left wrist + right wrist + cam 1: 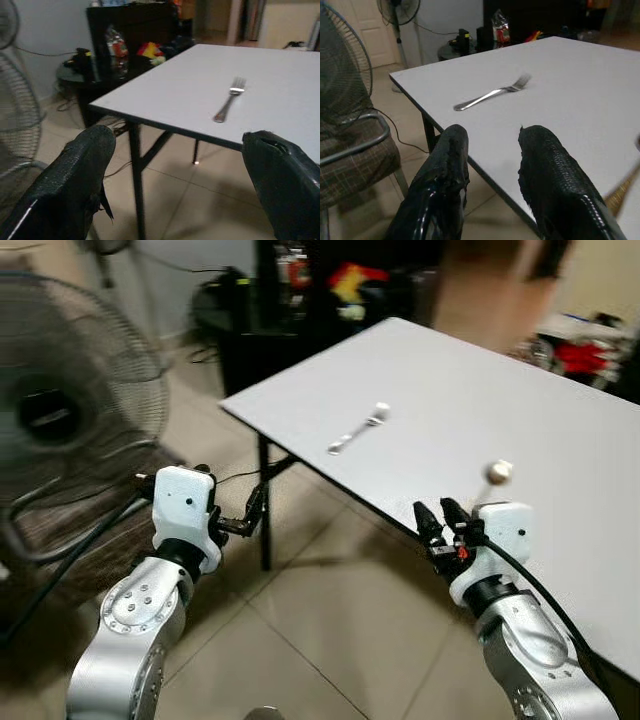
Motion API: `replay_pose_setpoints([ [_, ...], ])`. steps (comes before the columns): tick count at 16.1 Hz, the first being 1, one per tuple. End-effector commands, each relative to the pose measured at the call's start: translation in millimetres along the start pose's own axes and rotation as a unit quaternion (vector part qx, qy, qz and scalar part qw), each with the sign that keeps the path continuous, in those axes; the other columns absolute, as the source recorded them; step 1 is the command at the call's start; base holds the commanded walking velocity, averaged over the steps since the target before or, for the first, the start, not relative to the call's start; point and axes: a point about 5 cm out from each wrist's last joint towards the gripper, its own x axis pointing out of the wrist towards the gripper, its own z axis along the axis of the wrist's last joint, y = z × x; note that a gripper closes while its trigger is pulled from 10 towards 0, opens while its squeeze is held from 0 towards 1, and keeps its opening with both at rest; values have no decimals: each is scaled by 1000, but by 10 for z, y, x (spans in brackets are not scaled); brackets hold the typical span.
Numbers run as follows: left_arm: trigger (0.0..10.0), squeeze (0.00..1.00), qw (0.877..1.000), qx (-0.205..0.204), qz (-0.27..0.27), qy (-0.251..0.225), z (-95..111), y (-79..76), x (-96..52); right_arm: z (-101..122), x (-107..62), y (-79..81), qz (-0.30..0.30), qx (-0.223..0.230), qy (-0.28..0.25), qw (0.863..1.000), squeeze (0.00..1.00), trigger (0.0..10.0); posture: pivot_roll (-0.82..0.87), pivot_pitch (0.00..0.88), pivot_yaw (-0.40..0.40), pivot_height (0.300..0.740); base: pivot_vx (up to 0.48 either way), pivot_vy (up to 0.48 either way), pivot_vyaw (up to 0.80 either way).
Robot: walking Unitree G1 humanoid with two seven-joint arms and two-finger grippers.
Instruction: Setting the table
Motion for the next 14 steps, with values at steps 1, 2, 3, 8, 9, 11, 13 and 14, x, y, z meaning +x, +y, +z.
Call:
replay_pose_setpoints([
  [1, 10000, 0, 1000, 8, 3, -11, 49, -8, 0, 14, 12, -55, -16, -8, -5, 1000, 0, 10000, 62, 0, -48, 740, 0, 0, 800],
  [2, 10000, 0, 1000, -11, 9, 4, 20, -11, -7, 15, 15, -60, -17, -10, -5, 1000, 0, 10000, 62, 0, -48, 740, 0, 0, 800],
  [3, 10000, 0, 998, -67, -15, 13, -8, -53, -24, 18, 17, -59, -16, -13, -5, 1000, 0, 10000, 63, 0, -53, 740, 0, 0, 800],
  [8, 10000, 0, 996, -82, 18, 30, -62, -10, -68, 38, 40, -52, 0, -25, -10, 1000, 0, 10000, 68, 0, -67, 740, 0, 0, 800],
  [9, 10000, 0, 994, -97, 17, 50, -94, -8, -73, 42, 43, -61, -1, -20, -11, 1000, 0, 10000, 68, 0, -67, 740, 0, 0, 800],
  [11, 10000, 0, 992, -102, 20, 67, -125, -14, -93, 45, 45, -65, 1, -9, -12, 1000, 0, 10000, 74, 0, -73, 740, 0, 0, 800],
  [13, 10000, 0, 995, -90, 14, 43, -100, -35, -95, 64, 57, -40, 7, 13, -16, 1000, 0, 10000, 79, 0, -78, 740, 0, 0, 800],
  [14, 10000, 0, 996, -87, 23, 28, -80, -36, -92, 63, 63, -26, 9, 9, -16, 1000, 0, 10000, 79, 0, -78, 740, 0, 0, 800],
])
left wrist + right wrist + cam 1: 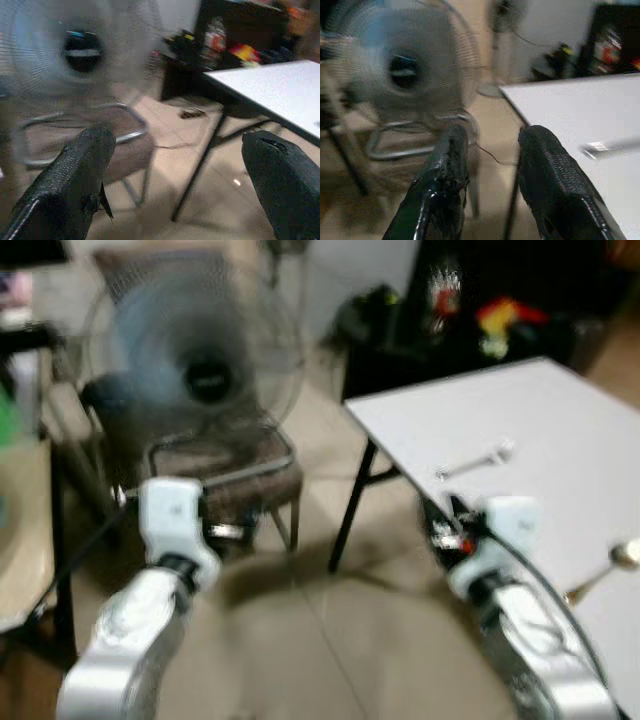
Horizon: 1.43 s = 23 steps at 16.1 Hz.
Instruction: Setting the table
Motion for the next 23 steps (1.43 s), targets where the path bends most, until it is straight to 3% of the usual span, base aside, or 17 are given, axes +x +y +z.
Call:
replay_pose_setpoints([
  [1, 10000, 0, 1000, 1, -1, -11, 20, -51, 13, 13, -18, -64, -10, -8, 0, 1000, 0, 10000, 79, 0, -78, 740, 0, 0, 800],
  [5, 10000, 0, 999, 40, -15, -12, 82, -52, 19, 5, -17, -54, 0, 18, 7, 1000, 0, 10000, 89, 0, -86, 740, 0, 0, 800],
  [15, 10000, 0, 997, 64, -23, -29, 143, 27, -26, -109, 39, -23, 16, 28, 29, 999, 0, 10000, 137, 0, -95, 740, 0, 0, 800],
  [23, 10000, 0, 994, 96, -42, -40, 233, 21, 19, -139, 119, -4, 11, 29, 26, 999, 0, 10000, 156, 0, -90, 740, 322, 0, 763],
])
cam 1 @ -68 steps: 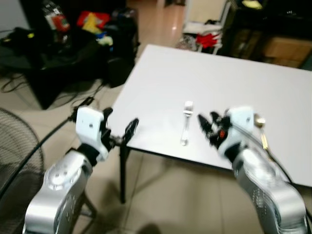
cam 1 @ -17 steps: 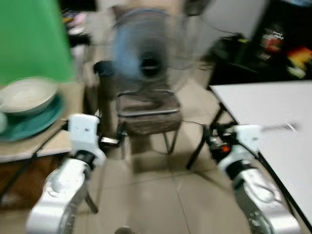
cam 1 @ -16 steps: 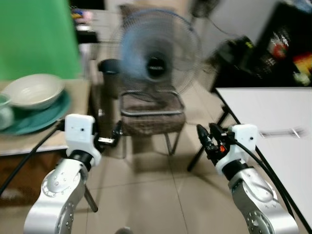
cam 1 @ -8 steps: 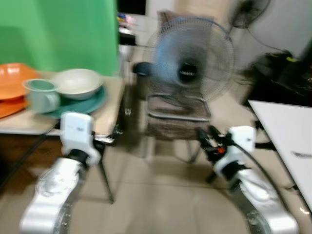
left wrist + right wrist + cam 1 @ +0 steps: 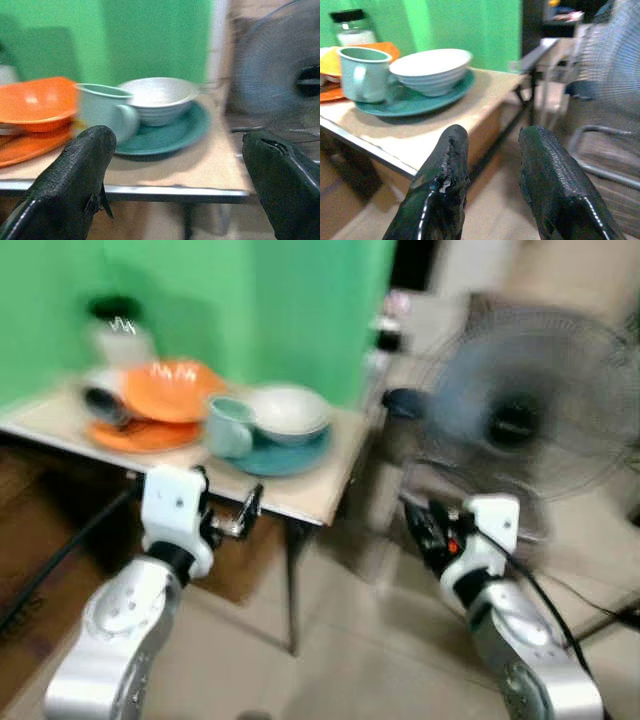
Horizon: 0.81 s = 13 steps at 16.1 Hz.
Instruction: Setting the table
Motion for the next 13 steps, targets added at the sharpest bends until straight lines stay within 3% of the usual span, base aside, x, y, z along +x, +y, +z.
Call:
replay_pose_setpoints([
  [1, 10000, 0, 1000, 8, -3, -8, 48, 14, 21, 49, 26, 30, 3, -2, -14, 1000, 0, 10000, 156, 0, -90, 740, 311, 0, 0],
  [7, 10000, 0, 1000, 21, -13, -9, 85, 35, 15, 42, 76, 80, 11, 3, -18, 1000, 0, 10000, 171, 0, -84, 740, 309, 0, 0],
  [11, 10000, 0, 999, 34, -27, -12, 134, 33, 29, 80, 119, 85, 7, 14, -29, 999, 0, 10000, 179, 0, -77, 740, 310, 0, 800],
  [13, 10000, 0, 998, 41, -36, -12, 148, 25, 33, 124, 142, 67, 4, 24, -38, 999, 0, 10000, 178, 0, -71, 740, 309, 0, 0],
])
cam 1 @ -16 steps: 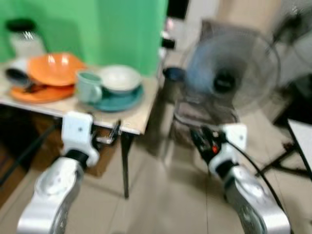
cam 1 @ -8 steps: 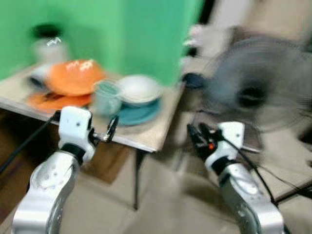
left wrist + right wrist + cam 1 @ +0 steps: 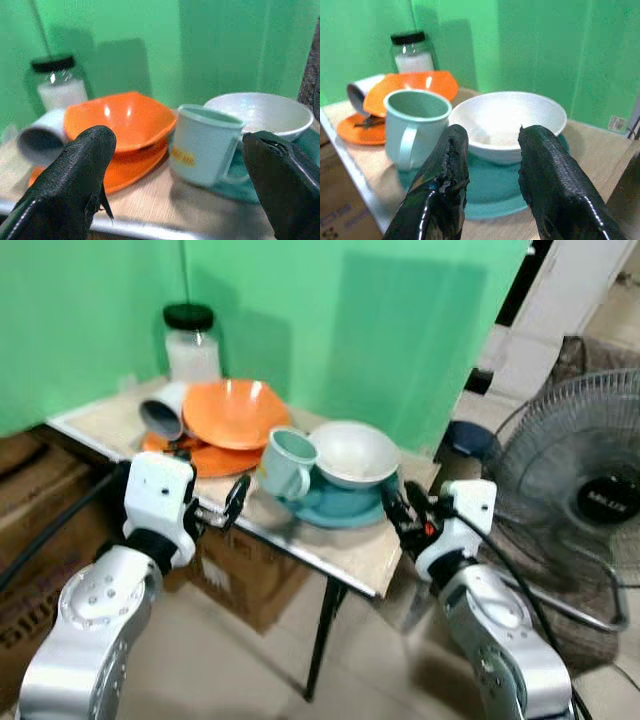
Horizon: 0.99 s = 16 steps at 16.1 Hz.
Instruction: Setting the table
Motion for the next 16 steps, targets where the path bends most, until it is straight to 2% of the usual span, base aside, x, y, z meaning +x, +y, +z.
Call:
replay_pose_setpoints([
  [1, 10000, 0, 1000, 0, -24, -4, 29, -87, 18, 11, -22, -114, -21, 1, -3, 1000, 0, 10000, 178, 0, -68, 740, 307, 0, 0],
  [4, 10000, 0, 999, 6, -31, -2, 37, -85, 17, 14, 0, -122, -24, 8, -4, 1000, 0, 10000, 182, 0, -63, 740, 307, 0, 0],
  [6, 10000, 0, 999, 13, -51, 0, 44, -95, 25, 17, 26, -143, -19, -18, 8, 1000, 0, 10000, 180, 0, -61, 740, 289, 0, 0],
  [7, 10000, 0, 998, 8, -68, -4, 56, -98, 20, 20, 59, -173, -8, -41, 17, 999, 573, 10000, 177, 0, -59, 740, 0, 0, 0],
  [8, 10000, 0, 997, 5, -82, -4, 65, -93, 15, 32, 107, -212, 7, -64, 26, 998, 1000, 10000, 170, 0, -54, 740, 0, 0, 0],
  [9, 10000, 0, 996, 6, -90, -4, 67, -90, 13, 47, 135, -233, 15, -76, 29, 997, 1000, 10000, 170, 0, -54, 740, 0, 0, 0],
  [10, 10000, 0, 993, 10, -119, -1, 62, -96, 10, 113, 246, -313, 30, -107, 39, 993, 1000, 10000, 163, 0, -54, 740, 0, 0, 0],
  [12, 10000, 0, 990, 18, -140, 0, 62, -104, 8, 159, 343, -368, 38, -121, 52, 990, 1000, 10000, 159, 0, -55, 740, 0, 0, 0],
  [13, 10000, 0, 987, 21, -161, -3, 67, -116, -1, 178, 472, -428, 25, -103, 80, 991, 1000, 10000, 156, 0, -58, 740, 0, 0, 0],
  [16, 10000, 0, 975, 23, -220, 0, 83, -168, -24, 248, 841, -539, -55, -7, 124, 991, 1000, 10000, 155, 0, -66, 740, 0, 0, 0],
])
